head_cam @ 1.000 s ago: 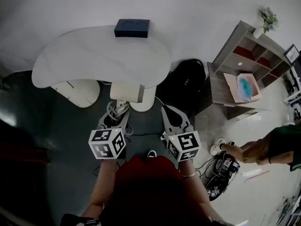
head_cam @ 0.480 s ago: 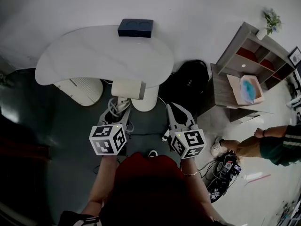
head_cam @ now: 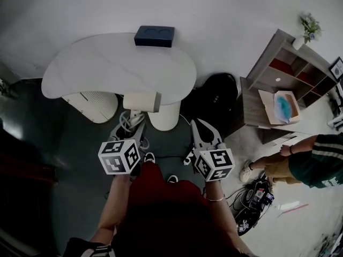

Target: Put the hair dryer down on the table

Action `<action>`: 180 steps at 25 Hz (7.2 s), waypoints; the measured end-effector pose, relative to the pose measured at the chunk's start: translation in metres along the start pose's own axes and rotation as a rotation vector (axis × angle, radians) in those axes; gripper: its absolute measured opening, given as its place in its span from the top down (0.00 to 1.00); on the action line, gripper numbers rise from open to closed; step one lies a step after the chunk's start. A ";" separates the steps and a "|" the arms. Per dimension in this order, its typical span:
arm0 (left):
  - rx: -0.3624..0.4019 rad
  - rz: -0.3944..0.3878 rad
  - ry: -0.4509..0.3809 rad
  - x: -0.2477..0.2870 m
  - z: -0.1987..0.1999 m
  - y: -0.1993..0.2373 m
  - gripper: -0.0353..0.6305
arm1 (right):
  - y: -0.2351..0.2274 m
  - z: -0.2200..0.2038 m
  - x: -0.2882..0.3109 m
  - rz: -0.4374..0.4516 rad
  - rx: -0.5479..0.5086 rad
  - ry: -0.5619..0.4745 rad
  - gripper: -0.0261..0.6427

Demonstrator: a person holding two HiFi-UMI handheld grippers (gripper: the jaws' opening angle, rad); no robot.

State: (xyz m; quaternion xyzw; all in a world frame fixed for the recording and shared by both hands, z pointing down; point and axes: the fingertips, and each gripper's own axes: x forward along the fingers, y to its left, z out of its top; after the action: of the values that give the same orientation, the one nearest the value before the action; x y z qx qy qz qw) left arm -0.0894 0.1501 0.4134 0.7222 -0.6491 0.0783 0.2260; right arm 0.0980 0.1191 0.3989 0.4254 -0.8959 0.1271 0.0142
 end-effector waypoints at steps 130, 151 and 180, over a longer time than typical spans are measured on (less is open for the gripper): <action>0.204 -0.296 0.448 0.452 0.035 0.035 0.53 | -0.204 -0.018 0.322 -0.286 0.178 0.197 0.94; 0.240 -0.324 0.329 0.400 0.062 0.045 0.53 | -0.167 -0.014 0.309 -0.292 0.144 0.174 0.94; 0.234 -0.322 0.067 0.288 0.117 0.075 0.87 | -0.088 0.019 0.257 -0.324 0.092 0.016 0.94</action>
State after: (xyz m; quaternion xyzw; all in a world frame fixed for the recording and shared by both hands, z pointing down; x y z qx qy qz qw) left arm -0.1413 -0.1635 0.4437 0.8349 -0.5038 0.1403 0.1718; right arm 0.0029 -0.1340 0.4334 0.5634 -0.8088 0.1672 0.0221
